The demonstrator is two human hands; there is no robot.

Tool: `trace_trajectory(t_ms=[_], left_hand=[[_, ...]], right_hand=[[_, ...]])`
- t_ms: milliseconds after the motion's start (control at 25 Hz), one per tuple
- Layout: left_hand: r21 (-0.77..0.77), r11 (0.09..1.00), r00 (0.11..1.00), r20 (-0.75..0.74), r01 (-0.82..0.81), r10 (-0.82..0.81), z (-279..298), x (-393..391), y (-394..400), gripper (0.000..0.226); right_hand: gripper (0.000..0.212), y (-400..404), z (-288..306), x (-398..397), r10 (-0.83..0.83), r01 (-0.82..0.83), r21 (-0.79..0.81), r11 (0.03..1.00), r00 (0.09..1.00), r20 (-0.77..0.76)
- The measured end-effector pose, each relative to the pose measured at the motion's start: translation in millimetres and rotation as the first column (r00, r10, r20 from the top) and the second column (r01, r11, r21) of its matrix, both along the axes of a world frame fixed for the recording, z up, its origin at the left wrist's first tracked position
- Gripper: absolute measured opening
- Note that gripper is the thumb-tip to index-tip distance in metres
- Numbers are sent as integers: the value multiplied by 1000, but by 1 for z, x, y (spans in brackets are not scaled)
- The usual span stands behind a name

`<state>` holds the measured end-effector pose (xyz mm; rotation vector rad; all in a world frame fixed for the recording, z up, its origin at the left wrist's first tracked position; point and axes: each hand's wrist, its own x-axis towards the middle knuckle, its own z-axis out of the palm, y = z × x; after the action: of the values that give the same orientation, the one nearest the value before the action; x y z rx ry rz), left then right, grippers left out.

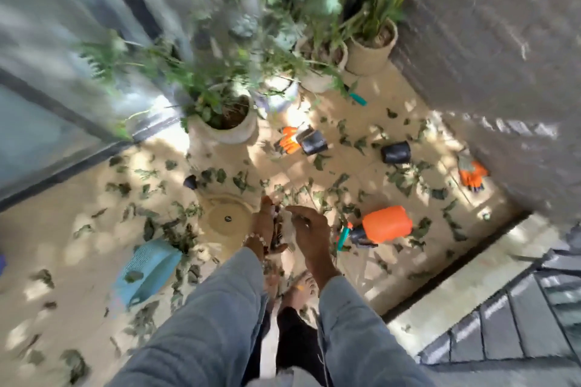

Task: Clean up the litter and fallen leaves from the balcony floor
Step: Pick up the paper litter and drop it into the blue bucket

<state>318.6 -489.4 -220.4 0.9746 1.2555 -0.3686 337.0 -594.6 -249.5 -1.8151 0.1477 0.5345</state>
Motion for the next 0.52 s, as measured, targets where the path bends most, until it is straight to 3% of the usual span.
trace_trajectory(t_ms=[80, 160, 200, 280, 400, 520], left_hand=[[-74, 984, 985, 49, -161, 165, 15, -31, 24, 48], [-26, 968, 964, 80, -251, 252, 26, -66, 53, 33], [-35, 949, 945, 87, -312, 314, 30, -87, 70, 27], [-109, 869, 867, 88, -482, 491, 35, -132, 100, 23], [-109, 790, 779, 131, -603, 613, 50, -203, 145, 26], [91, 813, 817, 24, -576, 576, 52, -279, 211, 40]], right_hand=[[22, 33, 29, -22, 155, -153, 32, 988, 987, -43], [31, 64, 48, -48, 321, -314, 97, 944, 944, -73], [26, 81, 56, -64, 420, -406, 151, 901, 904, -83], [20, 121, 64, -99, 595, -550, 257, 795, 789, -151], [36, 188, 76, -155, 773, -712, 303, 633, 596, -217], [51, 252, 79, -218, 895, -836, 322, 444, 393, -213]])
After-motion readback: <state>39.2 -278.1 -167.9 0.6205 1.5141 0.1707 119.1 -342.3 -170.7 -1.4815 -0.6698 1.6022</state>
